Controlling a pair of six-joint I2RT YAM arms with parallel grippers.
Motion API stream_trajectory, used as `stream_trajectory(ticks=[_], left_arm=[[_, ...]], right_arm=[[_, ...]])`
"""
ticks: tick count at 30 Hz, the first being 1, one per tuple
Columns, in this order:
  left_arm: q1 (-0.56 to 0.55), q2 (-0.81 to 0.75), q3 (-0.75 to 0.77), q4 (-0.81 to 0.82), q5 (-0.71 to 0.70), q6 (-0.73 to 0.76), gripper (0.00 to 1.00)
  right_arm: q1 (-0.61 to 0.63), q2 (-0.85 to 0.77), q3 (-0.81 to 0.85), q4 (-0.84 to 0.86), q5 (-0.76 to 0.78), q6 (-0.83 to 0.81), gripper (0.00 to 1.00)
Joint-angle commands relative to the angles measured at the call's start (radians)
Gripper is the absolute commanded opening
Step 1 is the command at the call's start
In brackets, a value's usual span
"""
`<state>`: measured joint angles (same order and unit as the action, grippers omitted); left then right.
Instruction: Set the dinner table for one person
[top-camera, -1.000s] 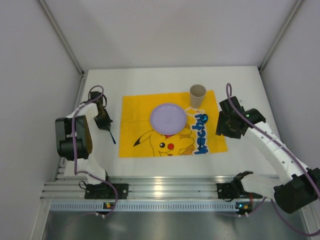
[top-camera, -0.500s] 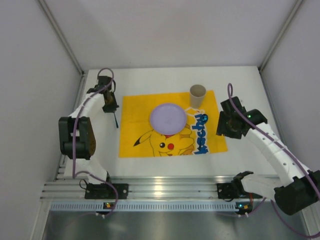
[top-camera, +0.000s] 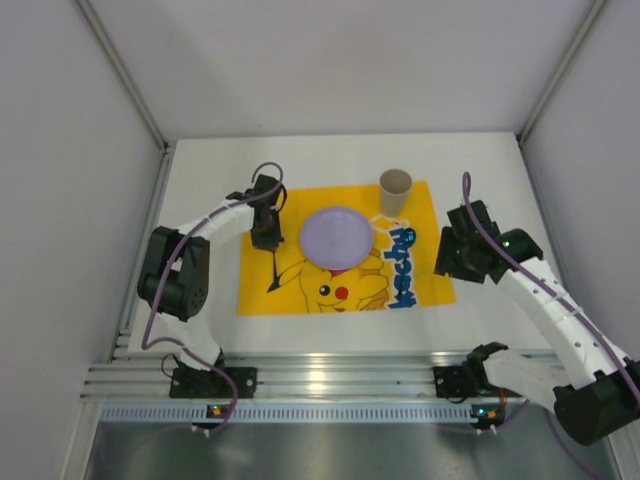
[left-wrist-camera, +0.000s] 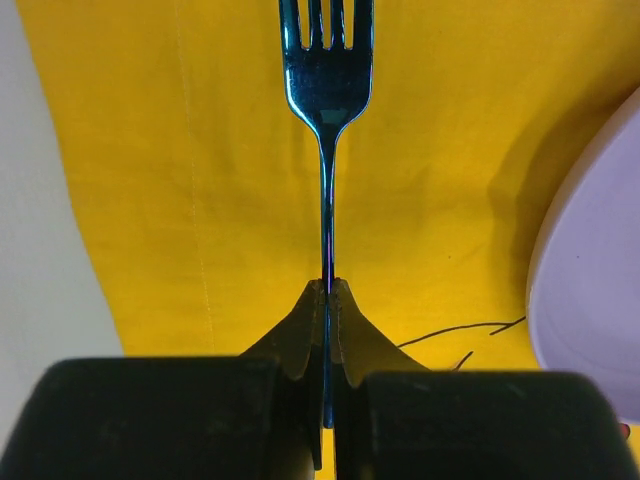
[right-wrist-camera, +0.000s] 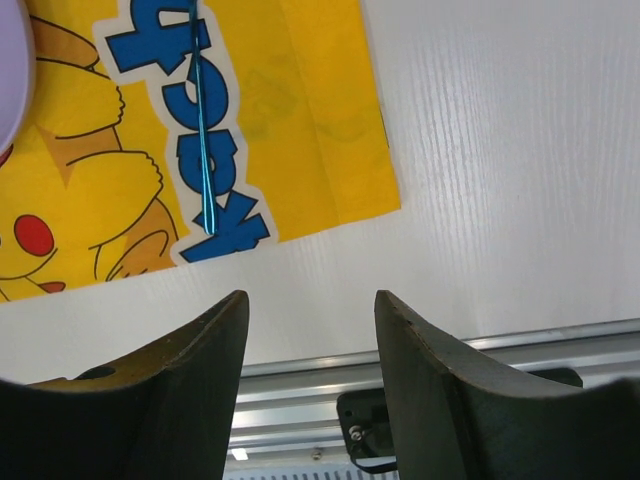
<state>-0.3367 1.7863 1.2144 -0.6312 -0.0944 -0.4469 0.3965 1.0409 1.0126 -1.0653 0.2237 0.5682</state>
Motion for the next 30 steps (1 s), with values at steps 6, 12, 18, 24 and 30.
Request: stream_trajectory(ticks=[6,12,18,24,30], left_arm=[[-0.015,0.035,0.051,0.018,-0.053,-0.055,0.75],[-0.024,-0.075,0.094,-0.077,-0.111,-0.079,0.97],[-0.091,-0.387,-0.020,-0.128,-0.175,-0.111,0.98],[-0.113,-0.747,-0.303,-0.023,-0.226,-0.130,0.99],[-0.114,-0.967,-0.437,0.016,-0.330,-0.050,0.99]], right_arm=[[-0.012,-0.076,-0.023,-0.018,0.006,-0.002,0.59],[-0.012,-0.107,-0.029,0.001,-0.012,-0.013,0.63],[-0.012,-0.255,-0.058,0.122,-0.154,-0.056,1.00],[-0.011,-0.393,-0.109,0.147,-0.285,-0.013,1.00],[-0.011,-0.625,-0.172,0.172,-0.025,0.131,1.00]])
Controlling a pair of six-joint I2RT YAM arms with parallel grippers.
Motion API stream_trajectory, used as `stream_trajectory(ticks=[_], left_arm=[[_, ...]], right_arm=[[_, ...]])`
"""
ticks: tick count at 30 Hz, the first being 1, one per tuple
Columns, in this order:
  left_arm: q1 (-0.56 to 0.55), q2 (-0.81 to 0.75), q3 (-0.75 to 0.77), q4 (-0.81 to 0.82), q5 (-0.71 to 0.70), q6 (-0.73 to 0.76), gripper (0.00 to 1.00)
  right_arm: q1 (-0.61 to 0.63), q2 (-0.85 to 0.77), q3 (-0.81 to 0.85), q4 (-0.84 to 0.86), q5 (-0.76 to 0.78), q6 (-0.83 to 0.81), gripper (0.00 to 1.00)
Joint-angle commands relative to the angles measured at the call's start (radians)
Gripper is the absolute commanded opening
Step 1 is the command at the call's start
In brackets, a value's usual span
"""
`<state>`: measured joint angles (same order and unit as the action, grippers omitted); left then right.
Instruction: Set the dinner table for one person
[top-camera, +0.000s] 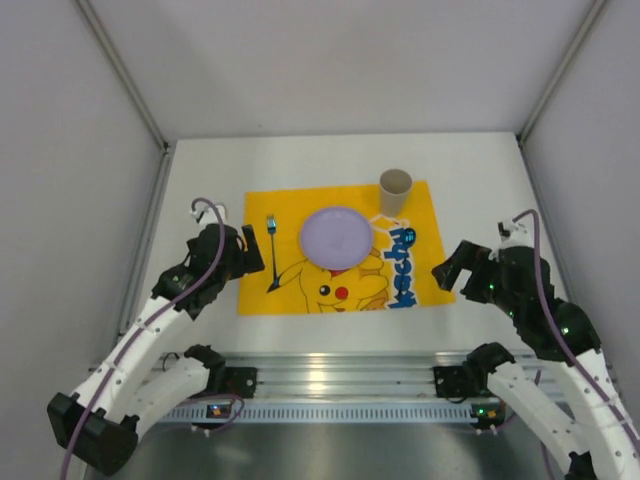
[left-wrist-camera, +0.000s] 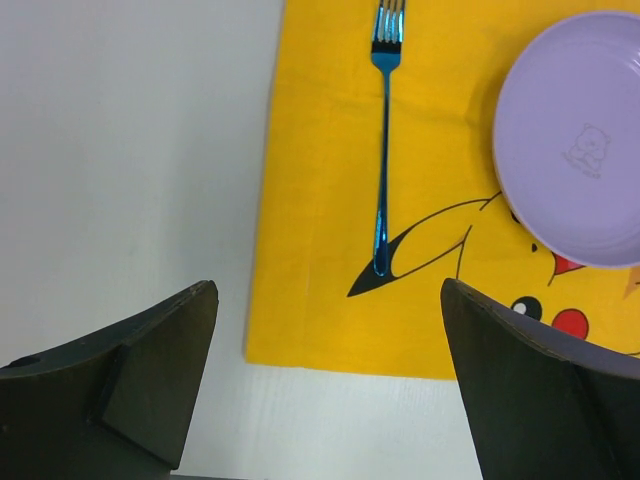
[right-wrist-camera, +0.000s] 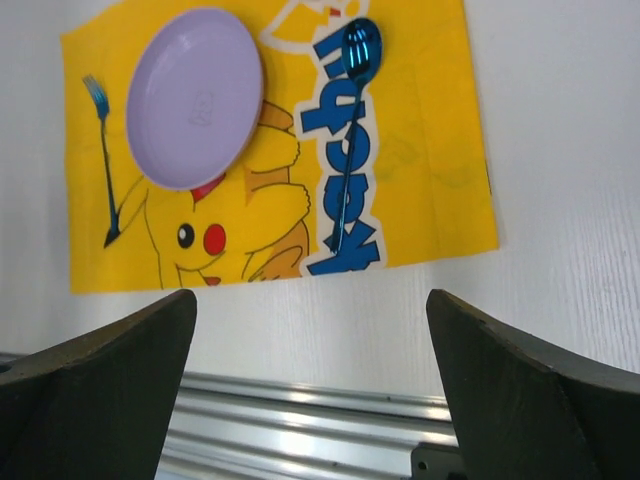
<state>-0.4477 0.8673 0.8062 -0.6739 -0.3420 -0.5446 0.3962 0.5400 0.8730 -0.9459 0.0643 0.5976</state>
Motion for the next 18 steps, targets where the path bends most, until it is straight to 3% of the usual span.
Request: stream_trajectory(ticks=[1,4,8,18], left_arm=[[-0.003,-0.053,-0.027,0.044,-0.098,0.049,0.99],[-0.002,-0.047,-0.018,0.008,-0.133,0.054,0.99],[-0.002,-0.042,-0.012,0.005,-0.134,0.040,0.99],[-0.002,-0.024,0.014,0.008,-0.210,0.038,0.99]], right_arm=[[-0.011,-0.165,-0.069,0.068,0.141,0.106,1.00],[-0.011,-0.261,-0.095,0.064,0.138,0.133,1.00],[-0.011,-0.238,-0.081,-0.017,0.206,0.149,1.00],[-0.011,-0.143,-0.086,0.001,0.209,0.125,1.00]])
